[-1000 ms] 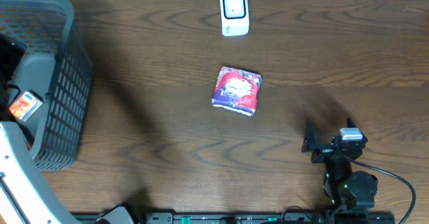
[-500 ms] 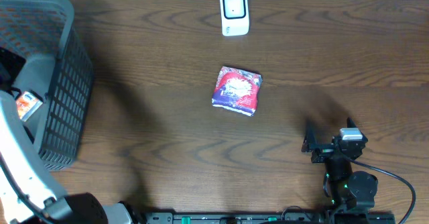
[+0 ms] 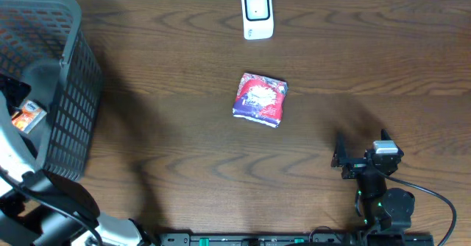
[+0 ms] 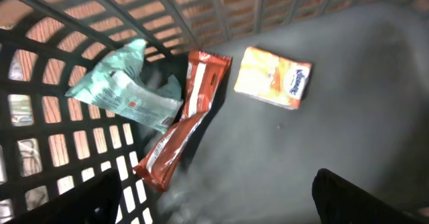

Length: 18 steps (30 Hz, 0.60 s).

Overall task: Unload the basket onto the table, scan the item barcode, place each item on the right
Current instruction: 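Move the left gripper back into the grey basket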

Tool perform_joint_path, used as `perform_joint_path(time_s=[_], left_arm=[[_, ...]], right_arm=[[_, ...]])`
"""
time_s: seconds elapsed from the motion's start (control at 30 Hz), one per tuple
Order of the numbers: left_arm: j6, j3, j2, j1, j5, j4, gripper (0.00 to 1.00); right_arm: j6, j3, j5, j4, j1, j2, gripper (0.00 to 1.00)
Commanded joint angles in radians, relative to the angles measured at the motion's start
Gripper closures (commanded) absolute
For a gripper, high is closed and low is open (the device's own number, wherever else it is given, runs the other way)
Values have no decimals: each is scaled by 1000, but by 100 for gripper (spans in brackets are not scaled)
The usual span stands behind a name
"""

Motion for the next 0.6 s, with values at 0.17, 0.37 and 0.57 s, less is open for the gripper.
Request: perform_joint_path(time_s=[0.17,0.37,0.57], left_arm=[[0,-19,22,3,-20,-18,9],[0,-58,23,3,-20,-19,9],[17,-74,24,10,-27,-17,10]], right_arm=[[18,-5,-3,2,-2,-8,1],[18,-5,-3,2,-2,-8,1],[18,-5,-3,2,-2,-8,1]])
